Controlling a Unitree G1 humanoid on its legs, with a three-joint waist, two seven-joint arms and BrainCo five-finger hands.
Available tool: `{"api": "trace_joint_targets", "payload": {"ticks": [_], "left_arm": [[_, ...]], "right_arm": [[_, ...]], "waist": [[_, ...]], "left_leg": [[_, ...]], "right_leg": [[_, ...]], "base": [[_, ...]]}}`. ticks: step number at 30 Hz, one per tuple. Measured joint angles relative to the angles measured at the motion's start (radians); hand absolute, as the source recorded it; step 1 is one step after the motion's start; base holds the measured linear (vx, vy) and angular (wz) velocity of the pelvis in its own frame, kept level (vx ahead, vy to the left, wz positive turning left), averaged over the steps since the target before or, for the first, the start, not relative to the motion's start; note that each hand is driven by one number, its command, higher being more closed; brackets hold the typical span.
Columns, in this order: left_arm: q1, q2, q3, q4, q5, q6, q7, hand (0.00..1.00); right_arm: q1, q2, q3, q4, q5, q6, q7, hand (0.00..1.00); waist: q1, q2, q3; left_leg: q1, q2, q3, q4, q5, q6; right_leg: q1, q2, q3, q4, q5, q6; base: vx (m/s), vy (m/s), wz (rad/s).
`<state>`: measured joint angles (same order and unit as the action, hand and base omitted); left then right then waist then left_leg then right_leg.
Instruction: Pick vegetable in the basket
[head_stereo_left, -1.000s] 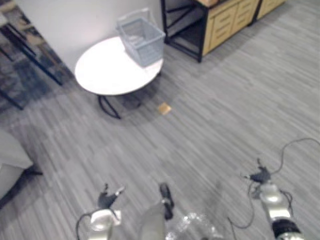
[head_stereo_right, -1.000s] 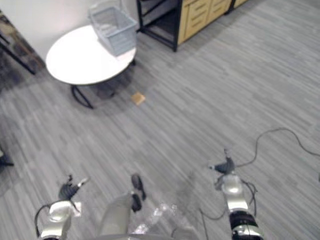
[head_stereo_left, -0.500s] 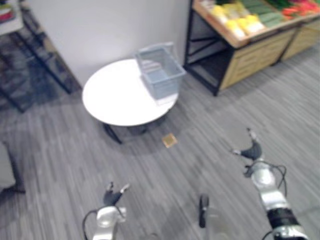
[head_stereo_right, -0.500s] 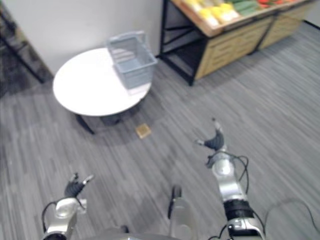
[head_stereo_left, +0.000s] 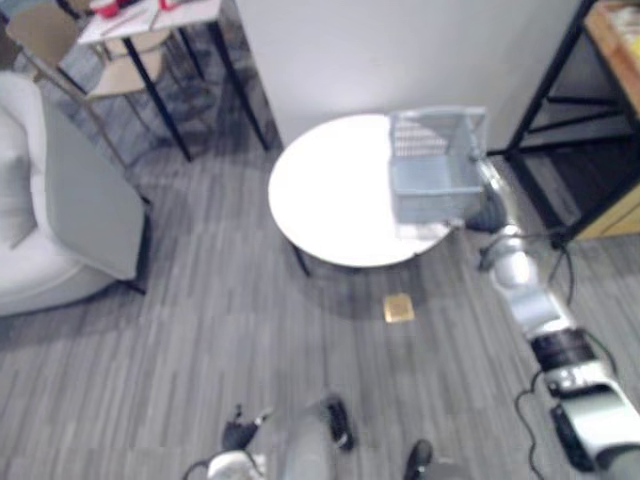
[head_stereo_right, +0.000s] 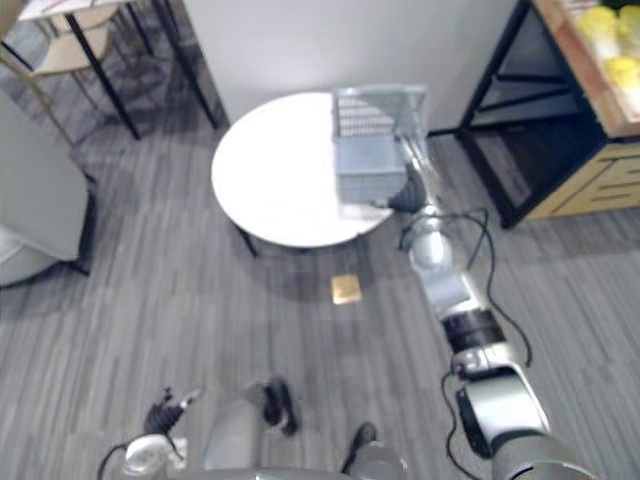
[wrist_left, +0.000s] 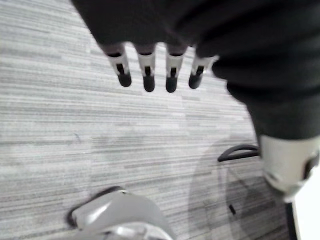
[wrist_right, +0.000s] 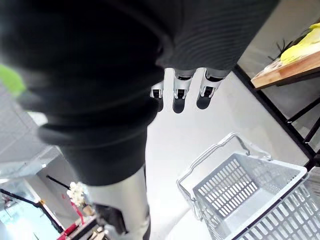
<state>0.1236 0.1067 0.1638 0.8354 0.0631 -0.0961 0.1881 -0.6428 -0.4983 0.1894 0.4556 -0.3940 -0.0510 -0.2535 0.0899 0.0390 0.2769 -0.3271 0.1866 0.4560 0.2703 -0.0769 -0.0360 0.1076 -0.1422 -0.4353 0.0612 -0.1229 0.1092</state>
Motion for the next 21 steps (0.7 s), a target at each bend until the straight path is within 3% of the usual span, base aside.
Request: {"api": "trace_joint_targets", "payload": {"ticks": [1,2,3,5,6,7,9,11,12,13,14,16,17,19,21], "left_arm": [[0.006,-0.009,-0.001,0.004,0.0,0.0,0.0,0.0],[0.008,-0.005,-0.001,0.013,0.001,0.003,0.0,0.0],[0.0,-0.003,-0.001,0.015,0.003,0.007,0.0,0.0],[-0.009,-0.013,-0.009,0.013,0.033,0.011,-0.007,0.0],[-0.008,-0.004,-0.013,0.014,0.04,0.012,-0.015,0.0],[-0.011,0.013,-0.02,0.01,0.044,0.012,-0.016,0.0],[-0.015,0.046,-0.037,0.002,0.069,0.011,-0.016,0.0],[-0.03,0.073,-0.042,0.002,0.069,0.01,-0.018,0.0],[-0.059,0.078,-0.043,0.004,0.069,0.01,-0.018,0.0],[-0.064,0.08,-0.043,0.004,0.069,0.01,-0.019,0.0],[-0.077,0.092,-0.052,0.006,0.069,0.009,-0.021,0.0],[-0.076,0.124,-0.06,0.006,0.069,0.007,-0.028,0.0],[-0.08,0.123,-0.059,0.015,0.069,0.007,-0.034,0.0],[-0.06,0.117,-0.06,0.007,0.069,-0.012,-0.038,0.0],[-0.058,0.116,-0.058,0.006,0.069,-0.016,-0.038,0.0]], "right_arm": [[-0.007,-0.023,0.01,0.007,0.0,0.003,0.0,0.0],[-0.007,-0.026,0.008,0.012,0.0,0.003,-0.002,0.0],[-0.007,-0.026,0.008,0.021,-0.001,0.003,0.0,0.0],[-0.007,-0.033,0.003,0.028,-0.002,0.005,0.006,0.0],[-0.007,-0.032,0.004,0.03,-0.013,0.007,0.015,0.0],[-0.014,-0.032,0.005,0.034,-0.039,0.008,0.017,0.0],[-0.046,-0.033,0.018,0.07,-0.04,0.004,0.017,0.0],[-0.107,-0.053,0.016,0.118,-0.039,0.005,0.016,0.0],[-0.143,-0.103,0.015,0.136,-0.039,0.003,0.014,0.0],[-0.151,-0.112,0.015,0.141,-0.039,0.004,0.014,0.0],[-0.167,-0.133,0.008,0.149,-0.039,0.012,0.012,0.0],[-0.167,-0.135,-0.016,0.149,-0.039,0.022,0.005,0.0],[-0.183,-0.145,-0.026,0.148,-0.04,0.023,0.001,0.0],[-0.207,-0.17,-0.026,0.145,-0.04,0.026,-0.008,0.0],[-0.214,-0.212,-0.027,0.144,-0.04,0.029,-0.019,0.0]], "waist": [[0.003,0.015,-0.009],[0.001,-0.008,-0.007],[-0.001,-0.03,-0.011],[0.0,-0.047,-0.009],[-0.005,-0.052,-0.005],[-0.009,-0.051,-0.001],[-0.018,-0.049,0.003],[-0.037,-0.045,0.007],[-0.044,-0.042,0.022],[-0.045,-0.043,0.025],[-0.046,-0.05,0.032],[-0.045,-0.097,0.034],[-0.047,-0.084,0.044],[-0.055,-0.048,0.042],[-0.057,-0.032,0.05]], "left_leg": [[0.026,-0.005,-0.002,-0.119,0.096,-0.017],[0.046,-0.029,0.009,-0.125,0.16,0.086],[0.053,-0.05,0.019,-0.124,0.141,0.076],[0.102,-0.095,0.018,-0.129,0.102,0.097],[0.161,-0.123,0.012,-0.132,0.072,0.115],[0.212,-0.135,-0.002,-0.134,0.046,0.117],[0.264,-0.133,-0.03,-0.147,0.039,0.117],[0.282,-0.128,-0.064,-0.175,0.039,0.116],[0.278,-0.127,-0.088,-0.194,0.042,0.099],[0.277,-0.128,-0.09,-0.199,0.044,0.095],[0.274,-0.13,-0.105,-0.209,0.047,0.074],[0.279,-0.162,-0.117,-0.213,0.035,0.031],[0.274,-0.151,-0.122,-0.209,0.03,0.006],[0.235,-0.101,-0.105,-0.212,0.034,-0.02],[0.207,-0.068,-0.1,-0.234,0.046,-0.041]], "right_leg": [[0.025,-0.003,0.002,0.001,-0.019,0.031],[0.049,-0.029,0.007,0.019,-0.049,0.074],[0.041,-0.059,0.008,0.048,-0.052,0.075],[-0.019,-0.131,0.047,0.261,-0.051,0.073],[-0.083,-0.19,0.103,0.484,-0.035,0.041],[-0.164,-0.204,0.183,0.708,-0.058,0.016],[-0.26,-0.172,0.224,0.831,-0.083,-0.025],[-0.336,-0.135,0.209,0.694,-0.098,-0.05],[-0.373,-0.122,0.199,0.506,-0.09,-0.046],[-0.376,-0.119,0.199,0.46,-0.085,-0.043],[-0.379,-0.108,0.202,0.275,-0.032,-0.036],[-0.38,-0.122,0.229,0.149,0.144,-0.042],[-0.386,-0.117,0.236,0.142,0.192,-0.016],[-0.384,-0.06,0.222,0.051,0.215,-0.034],[-0.385,-0.013,0.213,-0.033,0.258,-0.052]], "base": [[0.46,0.22,0.08],[0.46,0.232,0.06],[0.44,0.247,0.11],[0.38,0.226,0.15],[0.41,0.183,0.31],[0.47,0.143,0.43],[0.34,0.028,0.54],[0.3,-0.078,0.79],[0.21,-0.108,0.7],[0.19,-0.152,0.68],[0.11,-0.116,0.44],[0.19,-0.251,0.37],[0.2,-0.306,0.15],[0.18,-0.262,-0.14],[0.19,-0.205,-0.24]]}}
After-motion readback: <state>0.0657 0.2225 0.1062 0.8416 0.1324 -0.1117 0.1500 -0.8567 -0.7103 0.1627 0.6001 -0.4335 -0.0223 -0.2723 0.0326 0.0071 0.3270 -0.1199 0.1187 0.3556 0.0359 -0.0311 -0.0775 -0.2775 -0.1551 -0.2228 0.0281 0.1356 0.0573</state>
